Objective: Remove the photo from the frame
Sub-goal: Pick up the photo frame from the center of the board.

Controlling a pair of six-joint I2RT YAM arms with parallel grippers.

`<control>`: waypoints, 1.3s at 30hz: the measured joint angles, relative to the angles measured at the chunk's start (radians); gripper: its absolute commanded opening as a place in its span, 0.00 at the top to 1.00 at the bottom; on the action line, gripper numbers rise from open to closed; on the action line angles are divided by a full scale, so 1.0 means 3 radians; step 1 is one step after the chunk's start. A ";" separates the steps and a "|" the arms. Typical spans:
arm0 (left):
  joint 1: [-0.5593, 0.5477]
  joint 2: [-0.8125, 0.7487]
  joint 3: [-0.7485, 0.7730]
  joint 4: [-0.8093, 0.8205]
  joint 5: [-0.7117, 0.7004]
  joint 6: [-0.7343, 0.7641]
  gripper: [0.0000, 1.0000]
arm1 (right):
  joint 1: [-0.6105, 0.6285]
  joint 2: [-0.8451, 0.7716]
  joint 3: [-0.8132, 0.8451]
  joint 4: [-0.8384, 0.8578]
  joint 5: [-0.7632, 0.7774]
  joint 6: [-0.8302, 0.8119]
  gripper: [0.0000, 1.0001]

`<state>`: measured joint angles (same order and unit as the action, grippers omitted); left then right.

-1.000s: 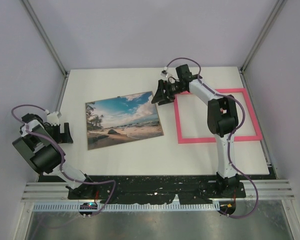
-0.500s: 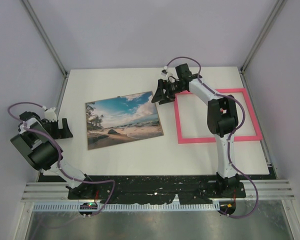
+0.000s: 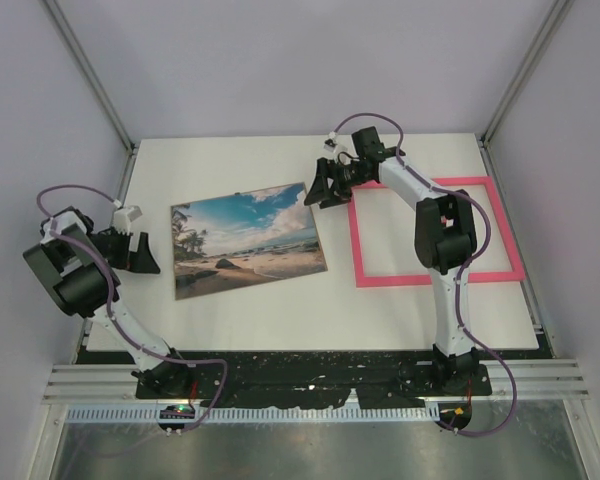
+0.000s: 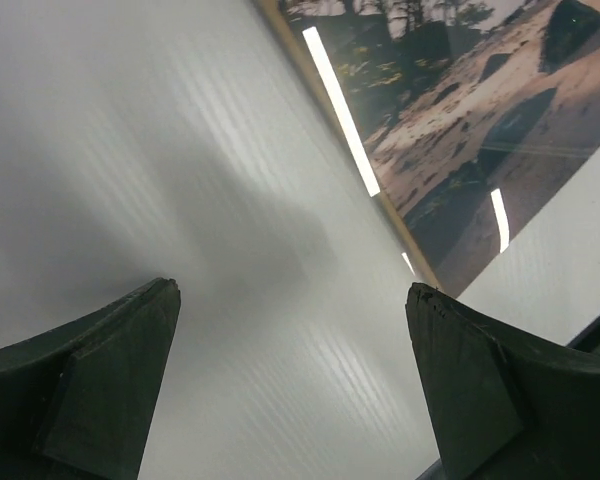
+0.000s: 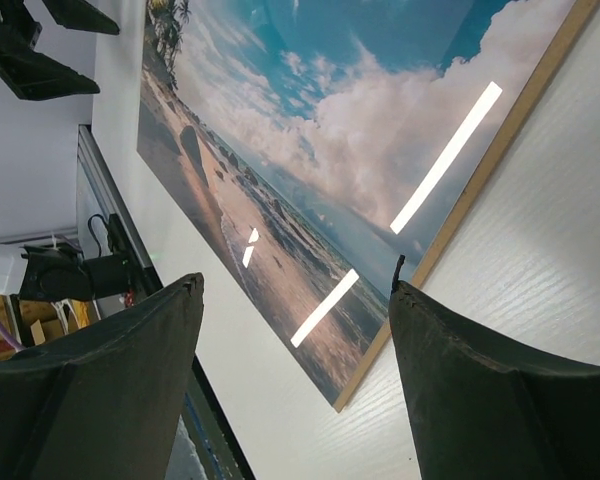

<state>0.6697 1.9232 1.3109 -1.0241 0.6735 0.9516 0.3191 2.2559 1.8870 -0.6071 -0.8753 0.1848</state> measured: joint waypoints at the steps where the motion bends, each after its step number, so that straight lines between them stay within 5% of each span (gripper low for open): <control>1: -0.0034 0.0039 0.0048 -0.0094 0.0039 0.0066 0.00 | -0.0009 0.0000 0.0000 -0.0003 0.0014 -0.0001 0.21; 9: -0.0514 0.0042 0.0062 -0.0351 0.0031 0.0076 0.08 | -0.0075 0.0015 0.0000 -0.0042 0.0220 -0.0004 0.21; 11: -0.0590 0.0065 0.0148 -0.0467 -0.0011 0.0053 0.02 | -0.0094 0.0038 0.0005 -0.0056 0.0270 -0.0003 0.21; 26: -0.0876 0.0977 0.1597 -0.0971 -0.0359 -0.0025 0.00 | -0.0263 0.0228 0.0102 -0.0231 0.0434 -0.0018 0.21; 39: -0.0936 0.1052 0.1620 -0.1031 -0.0245 -0.0478 0.00 | -0.0263 0.0278 0.0120 -0.0257 0.0448 -0.0014 0.21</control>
<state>0.3889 2.2387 1.7969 -1.3334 0.5999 0.8082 0.2401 2.3394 1.9228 -0.6842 -0.7410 0.1806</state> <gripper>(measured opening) 0.994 0.794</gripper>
